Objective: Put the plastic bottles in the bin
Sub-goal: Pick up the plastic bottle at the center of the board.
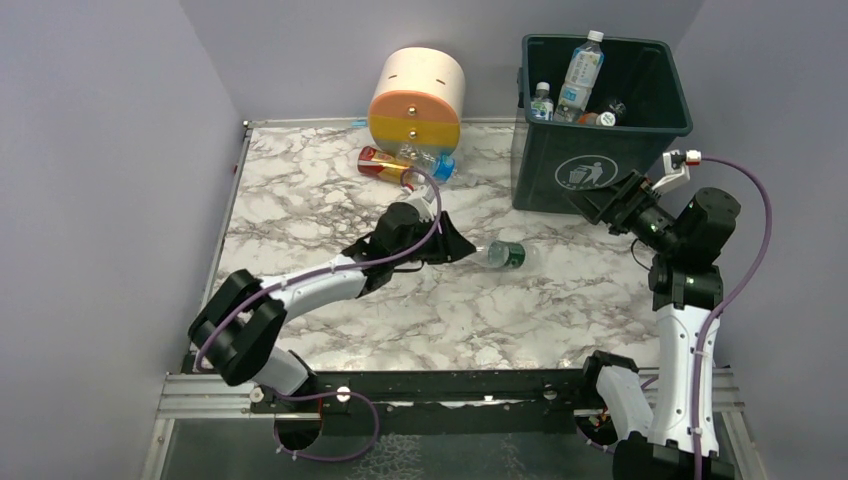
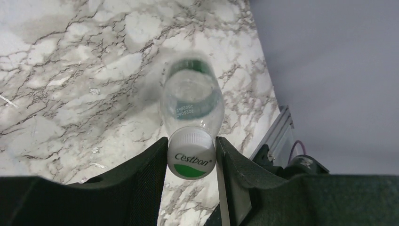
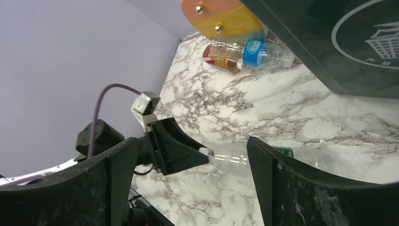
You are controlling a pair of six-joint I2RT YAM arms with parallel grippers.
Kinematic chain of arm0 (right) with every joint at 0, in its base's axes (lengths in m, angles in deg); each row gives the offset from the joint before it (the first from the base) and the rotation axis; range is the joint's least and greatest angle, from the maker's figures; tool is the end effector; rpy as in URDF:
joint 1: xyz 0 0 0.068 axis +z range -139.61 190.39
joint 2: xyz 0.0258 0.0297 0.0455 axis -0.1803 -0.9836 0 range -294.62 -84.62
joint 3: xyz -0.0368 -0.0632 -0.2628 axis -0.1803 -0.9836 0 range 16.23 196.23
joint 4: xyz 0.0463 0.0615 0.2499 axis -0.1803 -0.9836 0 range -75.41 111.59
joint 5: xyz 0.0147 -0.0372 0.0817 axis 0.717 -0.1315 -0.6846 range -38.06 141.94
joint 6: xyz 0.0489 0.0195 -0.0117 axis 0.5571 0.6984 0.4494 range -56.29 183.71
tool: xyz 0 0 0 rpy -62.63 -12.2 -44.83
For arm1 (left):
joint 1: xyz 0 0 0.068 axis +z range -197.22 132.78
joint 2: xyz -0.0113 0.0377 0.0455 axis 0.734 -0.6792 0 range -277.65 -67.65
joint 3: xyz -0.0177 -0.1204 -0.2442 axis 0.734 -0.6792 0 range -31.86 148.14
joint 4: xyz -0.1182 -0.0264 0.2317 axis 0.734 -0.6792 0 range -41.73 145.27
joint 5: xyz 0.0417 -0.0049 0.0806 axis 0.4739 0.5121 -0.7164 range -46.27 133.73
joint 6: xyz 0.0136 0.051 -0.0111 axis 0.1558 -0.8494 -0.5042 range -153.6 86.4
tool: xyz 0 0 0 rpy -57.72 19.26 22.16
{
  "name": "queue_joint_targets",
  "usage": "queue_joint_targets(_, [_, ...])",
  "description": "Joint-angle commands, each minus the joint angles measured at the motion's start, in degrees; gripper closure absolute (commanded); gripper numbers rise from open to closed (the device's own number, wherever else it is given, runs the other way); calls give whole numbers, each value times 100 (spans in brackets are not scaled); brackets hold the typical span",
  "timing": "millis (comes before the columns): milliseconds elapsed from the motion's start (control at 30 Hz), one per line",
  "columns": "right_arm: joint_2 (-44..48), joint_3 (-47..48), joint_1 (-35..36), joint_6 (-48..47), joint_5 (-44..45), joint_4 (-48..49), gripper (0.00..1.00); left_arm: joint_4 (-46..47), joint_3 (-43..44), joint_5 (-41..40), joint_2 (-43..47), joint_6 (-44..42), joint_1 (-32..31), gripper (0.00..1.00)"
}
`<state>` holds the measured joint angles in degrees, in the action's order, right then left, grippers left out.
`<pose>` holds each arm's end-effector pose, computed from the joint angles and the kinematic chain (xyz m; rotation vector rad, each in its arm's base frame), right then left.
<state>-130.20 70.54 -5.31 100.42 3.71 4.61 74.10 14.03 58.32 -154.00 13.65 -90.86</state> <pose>0.1662 -0.0192 0.3845 0.1547 1.7595 0.9848 0.2322 -0.2337 0.2237 0.1198 2.1655 -1.2399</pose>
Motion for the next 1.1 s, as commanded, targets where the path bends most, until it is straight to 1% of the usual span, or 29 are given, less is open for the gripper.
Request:
queue_joint_targets(0, [71, -254, 32, 155, -282, 265, 12, -219, -148, -319, 762, -93, -33, 55])
queue_joint_targets(200, [105, -635, 32, 158, -363, 353, 12, -546, -206, -503, 1358, -139, -32, 54])
queue_joint_targets(433, [61, -1314, 40, 78, -569, 659, 12, -932, -21, -537, 1462, -231, -10, 54])
queue_joint_targets(467, [-14, -1629, 170, -60, -669, 836, 12, -1074, 249, -437, 1350, -265, 26, 54])
queue_joint_targets(567, [-162, -1774, 497, -190, -598, 944, 12, -1199, 506, -373, 1270, -340, 52, 53])
queue_joint_targets(733, [-570, -1867, 1494, -388, -230, 1192, 11, -1328, 910, -124, 1099, -412, 175, 53])
queue_joint_targets(800, [-695, -1870, 1768, -489, -126, 1274, 11, -1420, 1093, -5, 998, -454, 233, 53])
queue_joint_targets(933, [-708, -1666, 2098, -932, 365, 1061, 11, -1762, 1525, 236, 800, -625, 313, 53])
queue_joint_targets(1067, [-659, -1416, 2169, -1309, 799, 767, 11, -1920, 1721, 391, 782, -681, 410, 53])
